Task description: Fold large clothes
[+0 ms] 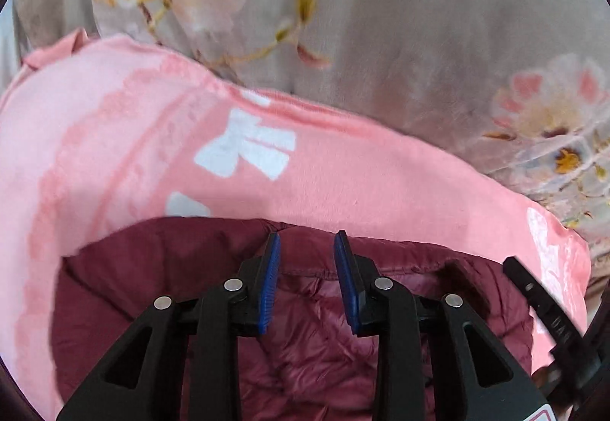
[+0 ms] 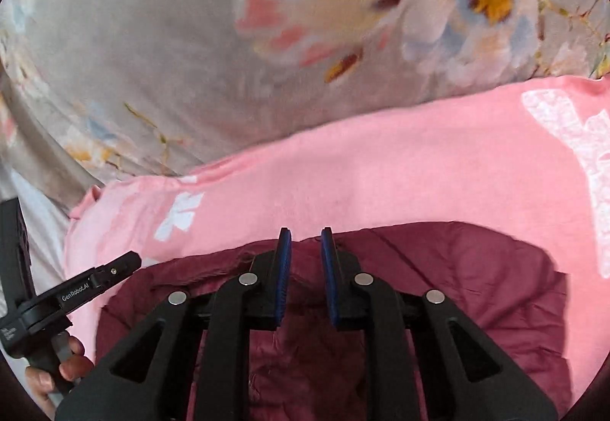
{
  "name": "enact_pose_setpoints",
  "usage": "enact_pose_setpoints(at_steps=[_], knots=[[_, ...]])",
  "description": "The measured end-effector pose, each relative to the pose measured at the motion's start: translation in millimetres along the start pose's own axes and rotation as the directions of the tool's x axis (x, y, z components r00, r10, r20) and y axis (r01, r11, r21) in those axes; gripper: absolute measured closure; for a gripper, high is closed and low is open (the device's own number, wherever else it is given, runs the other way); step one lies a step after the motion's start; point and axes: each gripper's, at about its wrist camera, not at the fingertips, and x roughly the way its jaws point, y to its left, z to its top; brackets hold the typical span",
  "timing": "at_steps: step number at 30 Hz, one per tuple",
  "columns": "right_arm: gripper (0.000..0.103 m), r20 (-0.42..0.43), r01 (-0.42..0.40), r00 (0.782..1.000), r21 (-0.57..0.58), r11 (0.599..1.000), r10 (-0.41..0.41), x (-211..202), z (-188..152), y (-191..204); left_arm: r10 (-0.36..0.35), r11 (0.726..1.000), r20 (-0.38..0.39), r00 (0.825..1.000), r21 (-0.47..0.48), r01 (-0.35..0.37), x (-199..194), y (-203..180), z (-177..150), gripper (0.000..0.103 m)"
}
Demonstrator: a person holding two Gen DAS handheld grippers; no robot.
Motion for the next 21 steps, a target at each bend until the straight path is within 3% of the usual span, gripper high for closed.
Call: enact_pose_setpoints(at_steps=[2, 9, 14, 21], knots=[[0.087, -0.039, 0.019, 0.999, -0.021, 1.000, -0.020, 15.2, -7.9, -2.6, 0.048, 0.999, -0.013, 0.999, 0.020, -0.048, 14.6, -1.1, -6.8, 0.074], [0.090, -0.128, 0.057, 0.989, -0.129, 0.990, -0.074, 33.1, -34.0, -14.6, 0.112, 0.986, -0.039, 0.993, 0.128, -0.106, 38.1, 5.9, -34.0, 0.074], [0.090, -0.103, 0.106, 0.986, -0.217, 0.970, -0.131, 39.3, -44.2, -4.6, 0.177, 0.962, 0.023, 0.984, 0.208, -0.178, 43.9, -3.5, -51.4, 0.074], [0.089, -0.053, 0.171, 0.980, -0.281, 0.944, -0.194, 43.0, -52.1, 4.8, 0.216, 0.946, 0.072, 0.974, 0.230, -0.227, 45.8, -9.5, -56.7, 0.074]])
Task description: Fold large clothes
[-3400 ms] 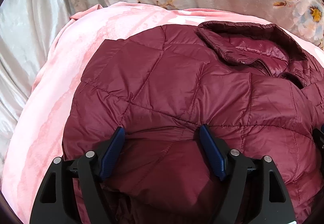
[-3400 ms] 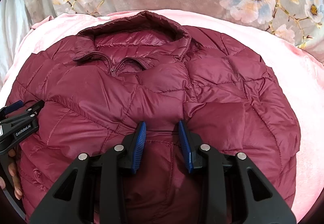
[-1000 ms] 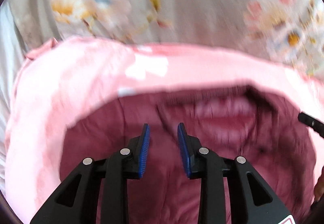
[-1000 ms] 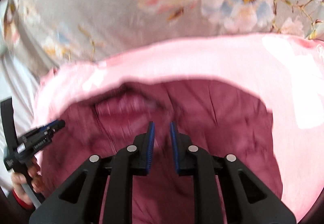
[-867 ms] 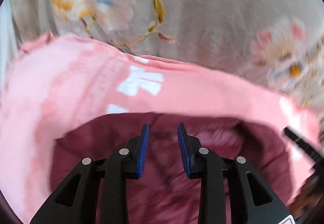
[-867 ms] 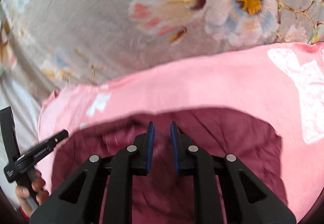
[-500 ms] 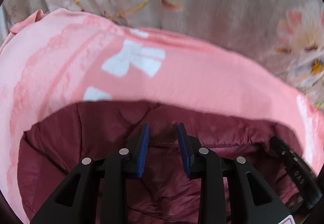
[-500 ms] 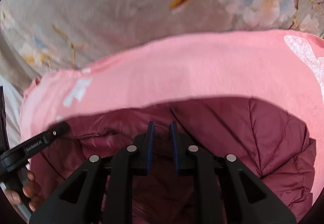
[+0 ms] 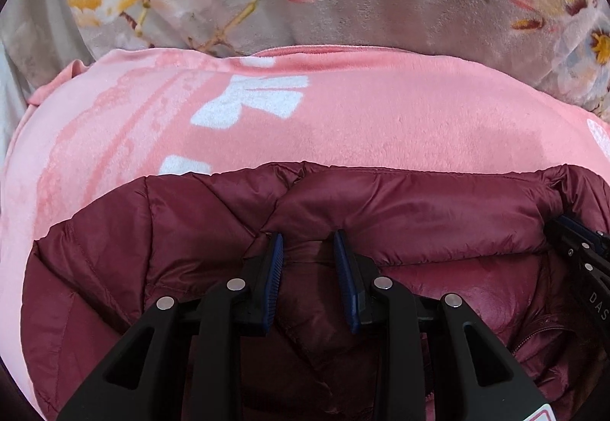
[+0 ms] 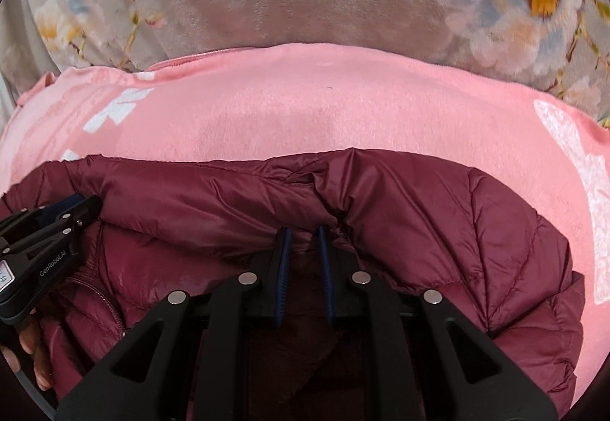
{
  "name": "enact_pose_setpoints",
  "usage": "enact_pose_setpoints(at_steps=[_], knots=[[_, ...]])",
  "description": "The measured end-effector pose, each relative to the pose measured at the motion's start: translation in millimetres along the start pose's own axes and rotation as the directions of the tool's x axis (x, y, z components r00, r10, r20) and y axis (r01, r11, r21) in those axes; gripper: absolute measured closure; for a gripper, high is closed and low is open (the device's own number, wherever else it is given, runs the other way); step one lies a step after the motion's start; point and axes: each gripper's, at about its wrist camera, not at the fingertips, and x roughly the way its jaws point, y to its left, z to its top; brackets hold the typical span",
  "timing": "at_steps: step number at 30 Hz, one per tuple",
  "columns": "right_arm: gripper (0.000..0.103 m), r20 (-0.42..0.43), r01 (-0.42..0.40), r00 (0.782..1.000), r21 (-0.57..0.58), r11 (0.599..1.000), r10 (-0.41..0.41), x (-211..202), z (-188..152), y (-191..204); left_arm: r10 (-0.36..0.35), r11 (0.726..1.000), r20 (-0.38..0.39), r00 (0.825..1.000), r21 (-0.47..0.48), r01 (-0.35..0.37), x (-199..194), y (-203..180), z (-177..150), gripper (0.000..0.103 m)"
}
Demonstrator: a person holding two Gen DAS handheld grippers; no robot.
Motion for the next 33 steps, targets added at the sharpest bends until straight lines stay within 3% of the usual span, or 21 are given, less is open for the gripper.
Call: enact_pose_setpoints(at_steps=[33], knots=[[0.089, 0.002, -0.011, 1.000, 0.018, 1.000, 0.011, 1.4, 1.6, -2.8, 0.007, 1.000, -0.002, 1.000, 0.016, -0.007, -0.7, -1.6, 2.1, 0.074]])
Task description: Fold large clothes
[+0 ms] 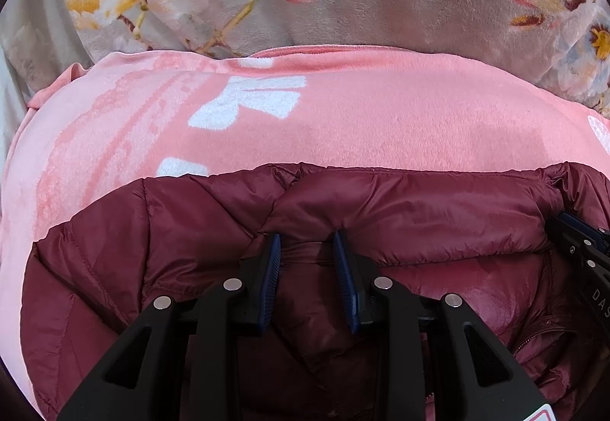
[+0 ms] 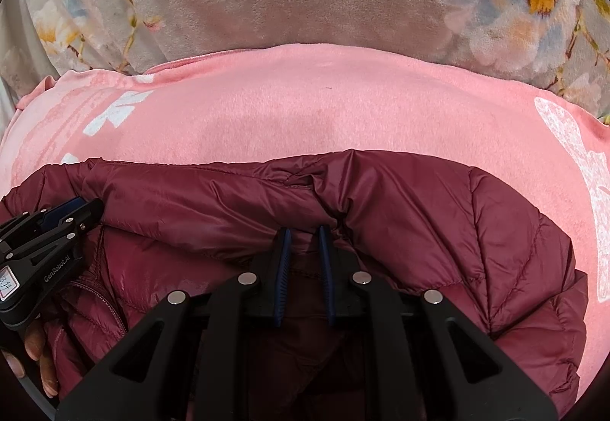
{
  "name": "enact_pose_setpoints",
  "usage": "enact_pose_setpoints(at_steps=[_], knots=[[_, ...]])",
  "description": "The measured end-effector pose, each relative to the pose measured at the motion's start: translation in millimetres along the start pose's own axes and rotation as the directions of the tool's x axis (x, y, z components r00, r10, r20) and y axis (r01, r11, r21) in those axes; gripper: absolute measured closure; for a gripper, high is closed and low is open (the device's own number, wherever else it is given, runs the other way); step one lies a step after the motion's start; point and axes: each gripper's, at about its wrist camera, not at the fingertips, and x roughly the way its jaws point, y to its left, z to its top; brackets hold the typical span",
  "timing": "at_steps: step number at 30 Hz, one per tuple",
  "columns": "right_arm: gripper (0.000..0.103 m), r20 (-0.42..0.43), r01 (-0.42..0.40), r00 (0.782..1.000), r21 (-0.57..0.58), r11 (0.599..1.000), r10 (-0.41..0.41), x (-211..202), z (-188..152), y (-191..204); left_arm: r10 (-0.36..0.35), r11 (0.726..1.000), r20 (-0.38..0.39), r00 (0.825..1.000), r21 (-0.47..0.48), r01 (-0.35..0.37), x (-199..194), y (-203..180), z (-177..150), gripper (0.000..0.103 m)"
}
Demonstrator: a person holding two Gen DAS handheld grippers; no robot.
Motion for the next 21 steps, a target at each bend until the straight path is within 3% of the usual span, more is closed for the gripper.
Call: enact_pose_setpoints(at_steps=[15, 17, 19, 21], knots=[[0.088, -0.012, -0.023, 1.000, 0.012, 1.000, 0.023, 4.1, 3.1, -3.4, 0.083, 0.993, -0.012, 0.996, 0.083, -0.082, 6.4, -14.9, 3.0, 0.073], [0.088, -0.036, -0.024, 0.999, 0.008, 1.000, 0.024, -7.5, 1.6, -6.2, 0.103, 0.991, -0.006, 0.995, 0.089, -0.102, -1.3, -15.1, 1.4, 0.069], [0.087, -0.032, -0.012, 0.999, 0.030, 0.999, 0.013, -39.9, -6.4, -10.9, 0.120, 0.991, -0.021, 0.992, 0.065, -0.119, -19.6, -17.1, -4.7, 0.055], [0.060, -0.001, -0.044, 0.999, 0.024, 0.999, 0.044, -82.4, -23.8, -16.8, 0.059, 0.998, -0.025, 0.998, 0.026, -0.058, -48.2, -2.5, -16.7, 0.048]])
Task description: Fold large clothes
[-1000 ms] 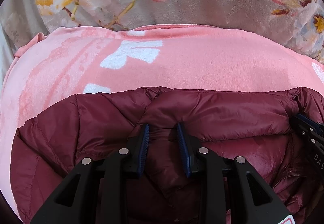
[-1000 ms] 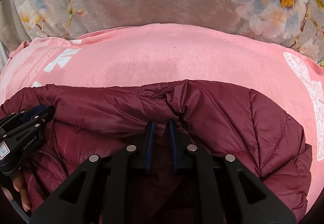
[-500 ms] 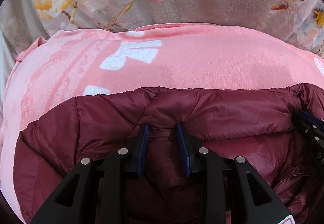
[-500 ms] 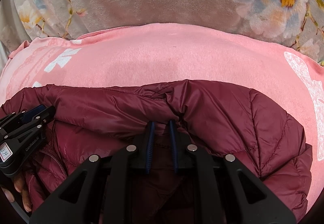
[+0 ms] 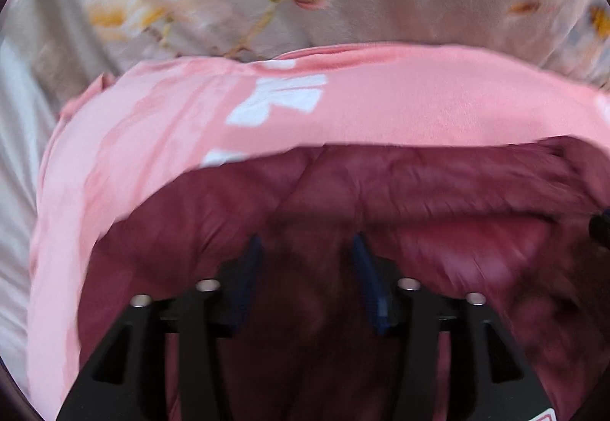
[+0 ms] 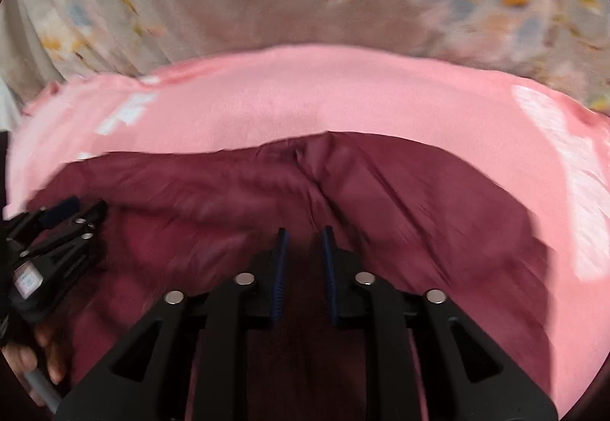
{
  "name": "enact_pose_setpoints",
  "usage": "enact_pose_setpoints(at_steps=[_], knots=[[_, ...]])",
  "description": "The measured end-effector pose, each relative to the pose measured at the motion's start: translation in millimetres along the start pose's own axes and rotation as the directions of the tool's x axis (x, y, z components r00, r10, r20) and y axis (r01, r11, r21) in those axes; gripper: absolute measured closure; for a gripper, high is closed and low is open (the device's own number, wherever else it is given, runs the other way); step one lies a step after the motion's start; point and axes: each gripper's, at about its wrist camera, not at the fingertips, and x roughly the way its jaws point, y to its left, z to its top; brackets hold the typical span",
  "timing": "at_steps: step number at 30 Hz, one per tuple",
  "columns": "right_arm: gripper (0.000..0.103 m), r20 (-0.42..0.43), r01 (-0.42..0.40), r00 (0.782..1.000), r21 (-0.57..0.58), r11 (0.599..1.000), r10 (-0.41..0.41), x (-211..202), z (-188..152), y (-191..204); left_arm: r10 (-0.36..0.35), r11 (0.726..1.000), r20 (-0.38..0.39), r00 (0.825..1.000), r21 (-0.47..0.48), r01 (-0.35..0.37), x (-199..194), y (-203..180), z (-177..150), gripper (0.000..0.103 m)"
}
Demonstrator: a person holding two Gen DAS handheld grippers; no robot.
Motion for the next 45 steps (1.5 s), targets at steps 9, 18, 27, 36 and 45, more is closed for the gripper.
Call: enact_pose_setpoints(at_steps=[9, 18, 27, 36, 45], knots=[[0.043, -0.062, 0.115, 0.990, -0.154, 0.981, -0.126, -163.1, -140.8, -39.1, -0.125, 0.992, -0.126, 0.984, 0.005, 0.127, -119.5, 87.3, -126.7, 0.032], [0.030, -0.184, 0.201, 0.961, -0.052, 0.978, -0.207, -225.5, -267.3, -85.6, -0.216, 0.955, -0.327, 0.920, -0.267, 0.129, -161.0, 165.3, -248.0, 0.027], [0.031, -0.170, 0.082, 0.985, 0.247, 0.966, -0.040, -231.7, -302.0, -111.3, -0.274, 0.928, -0.283, 0.919, -0.328, 0.176, -182.5, 161.1, -285.7, 0.028], [0.098, -0.167, -0.004, 0.985, 0.161, 0.987, 0.032, -257.3, -293.0, -84.9, -0.336, 0.919, -0.246, 0.909, -0.295, 0.260, -217.9, 163.5, -284.2, 0.100], [0.100, 0.041, -0.030, 0.999, 0.040, 0.999, 0.029, -404.1, -275.3, -64.6, -0.457, 0.861, -0.048, 0.888, -0.273, 0.428, -366.1, 201.4, -284.5, 0.101]])
